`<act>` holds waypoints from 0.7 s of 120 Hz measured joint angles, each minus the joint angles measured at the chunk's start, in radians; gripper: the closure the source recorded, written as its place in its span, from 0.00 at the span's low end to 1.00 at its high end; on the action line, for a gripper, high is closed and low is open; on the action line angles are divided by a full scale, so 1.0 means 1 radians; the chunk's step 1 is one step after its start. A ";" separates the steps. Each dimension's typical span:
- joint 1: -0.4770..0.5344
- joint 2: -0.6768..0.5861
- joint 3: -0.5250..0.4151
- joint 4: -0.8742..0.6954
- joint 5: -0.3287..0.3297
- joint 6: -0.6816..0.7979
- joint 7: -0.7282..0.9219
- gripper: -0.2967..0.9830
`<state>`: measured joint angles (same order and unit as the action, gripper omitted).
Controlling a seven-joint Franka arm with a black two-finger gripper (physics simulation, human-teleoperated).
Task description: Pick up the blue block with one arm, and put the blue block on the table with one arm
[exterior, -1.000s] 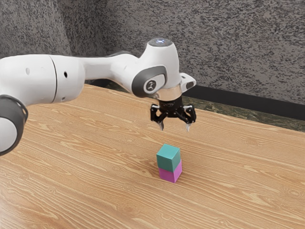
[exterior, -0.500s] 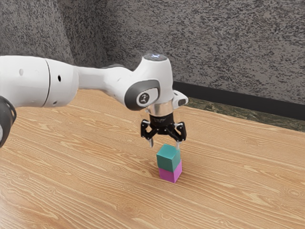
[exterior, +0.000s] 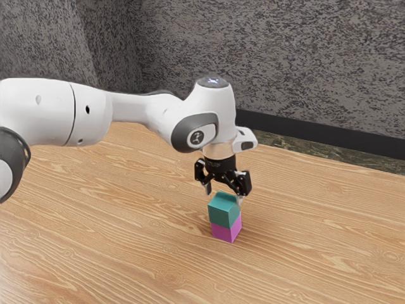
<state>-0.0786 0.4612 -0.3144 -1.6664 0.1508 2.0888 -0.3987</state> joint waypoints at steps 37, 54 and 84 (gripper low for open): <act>0.004 0.052 0.001 0.000 -0.004 0.031 0.085 0.23; 0.004 0.057 0.002 0.000 -0.005 0.040 0.110 0.28; 0.003 0.056 0.002 0.000 0.001 0.047 0.142 0.41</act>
<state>-0.0753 0.5176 -0.3128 -1.6661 0.1518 2.1357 -0.2563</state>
